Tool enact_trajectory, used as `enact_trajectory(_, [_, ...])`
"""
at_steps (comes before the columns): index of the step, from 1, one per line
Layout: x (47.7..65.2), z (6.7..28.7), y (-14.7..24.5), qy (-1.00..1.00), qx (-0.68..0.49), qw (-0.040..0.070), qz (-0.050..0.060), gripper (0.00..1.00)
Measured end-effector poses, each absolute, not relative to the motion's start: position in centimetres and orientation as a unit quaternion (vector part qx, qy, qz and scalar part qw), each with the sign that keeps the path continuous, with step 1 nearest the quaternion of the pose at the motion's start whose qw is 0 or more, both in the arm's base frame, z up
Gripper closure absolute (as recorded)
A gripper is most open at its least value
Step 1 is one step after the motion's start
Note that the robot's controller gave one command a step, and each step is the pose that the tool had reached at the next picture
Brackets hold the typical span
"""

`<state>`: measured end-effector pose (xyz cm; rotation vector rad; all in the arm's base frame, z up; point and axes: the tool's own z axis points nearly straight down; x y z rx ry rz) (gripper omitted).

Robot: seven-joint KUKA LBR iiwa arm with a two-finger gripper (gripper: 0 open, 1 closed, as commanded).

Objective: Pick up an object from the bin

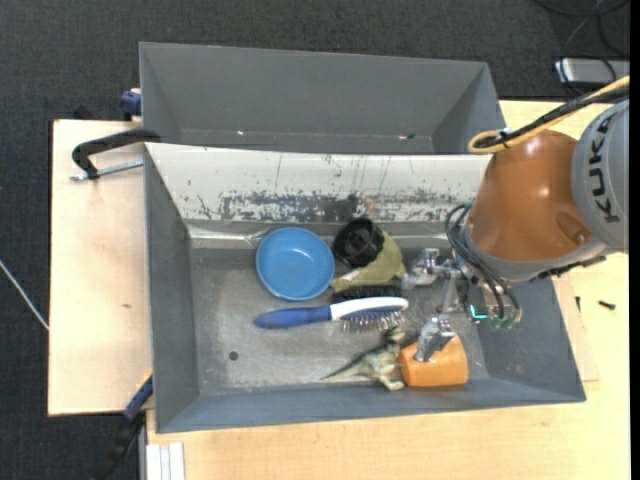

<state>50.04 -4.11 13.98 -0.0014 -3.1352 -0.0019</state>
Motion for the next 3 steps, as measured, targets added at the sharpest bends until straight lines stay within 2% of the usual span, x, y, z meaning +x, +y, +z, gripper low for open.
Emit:
enact_trajectory(1, [54.4, 7.8, -1.1, -0.994, -0.113, -0.001, 0.0, 0.0])
enact_trajectory(2, [54.6, 7.9, -1.2, -0.994, -0.113, -0.004, 0.0, 1.0])
enact_trajectory(3, [56.4, 22.8, -0.4, -0.994, -0.109, -0.006, -0.001, 1.0])
